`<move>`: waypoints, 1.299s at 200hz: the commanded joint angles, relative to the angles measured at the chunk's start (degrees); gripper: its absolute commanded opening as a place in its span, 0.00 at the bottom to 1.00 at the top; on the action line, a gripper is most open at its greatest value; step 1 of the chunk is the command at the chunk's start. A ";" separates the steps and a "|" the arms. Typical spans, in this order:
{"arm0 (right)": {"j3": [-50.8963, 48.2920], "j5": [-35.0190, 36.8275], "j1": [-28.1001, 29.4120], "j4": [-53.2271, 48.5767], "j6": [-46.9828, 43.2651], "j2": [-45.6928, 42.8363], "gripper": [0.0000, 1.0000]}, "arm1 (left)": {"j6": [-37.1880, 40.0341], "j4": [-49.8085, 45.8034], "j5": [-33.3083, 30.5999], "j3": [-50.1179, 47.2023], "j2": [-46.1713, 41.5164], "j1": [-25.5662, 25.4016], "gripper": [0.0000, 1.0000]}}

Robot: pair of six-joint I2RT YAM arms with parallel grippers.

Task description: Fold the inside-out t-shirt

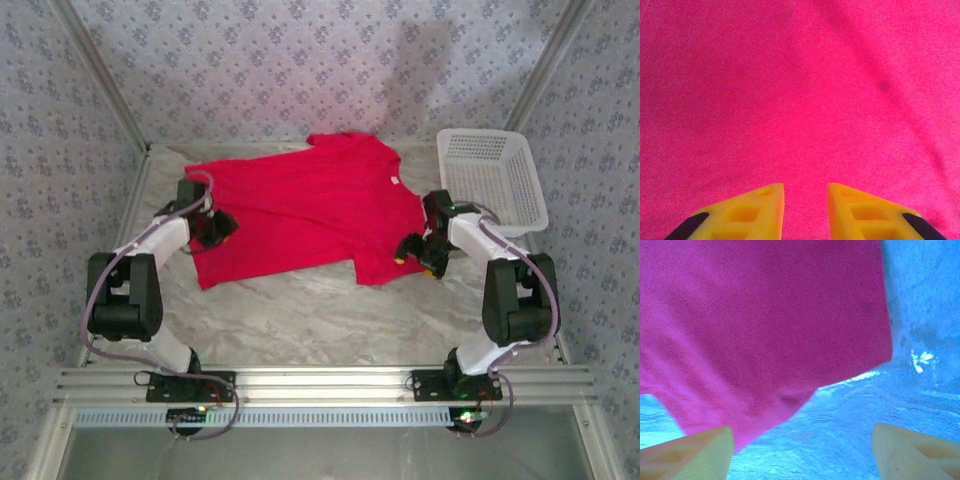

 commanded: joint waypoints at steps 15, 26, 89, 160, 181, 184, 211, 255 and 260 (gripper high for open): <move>-2.89 0.17 0.10 9.23 3.98 0.94 0.74 | -1.16 4.51 0.79 -6.87 -4.87 2.16 0.28; -3.07 1.22 0.19 11.52 4.00 2.43 0.71 | -1.00 4.88 1.04 -8.20 -5.17 3.37 0.27; -1.37 9.08 4.35 4.67 3.97 1.32 0.01 | 0.42 6.08 4.04 -14.81 -7.12 12.10 0.26; 17.17 13.82 10.01 -9.39 2.40 1.45 0.07 | 2.27 2.46 3.49 -11.79 -9.40 11.93 0.24; 29.73 12.07 9.70 -10.38 0.65 13.52 0.11 | 2.40 2.76 3.74 -11.64 -8.47 11.54 0.24; 31.82 11.81 9.70 -10.78 0.48 15.48 0.12 | 2.36 2.77 3.75 -11.65 -8.31 11.46 0.24; 51.26 8.43 10.12 -17.05 -3.27 31.02 0.47 | 2.44 2.81 4.16 -11.31 -6.81 11.09 0.24; 45.32 10.42 9.76 -16.49 -4.18 24.31 0.60 | 3.14 1.10 5.59 -10.07 -6.84 11.12 0.24; 42.53 10.35 9.36 -15.22 -4.19 22.37 0.60 | 3.14 1.07 5.90 -9.94 -6.92 11.10 0.24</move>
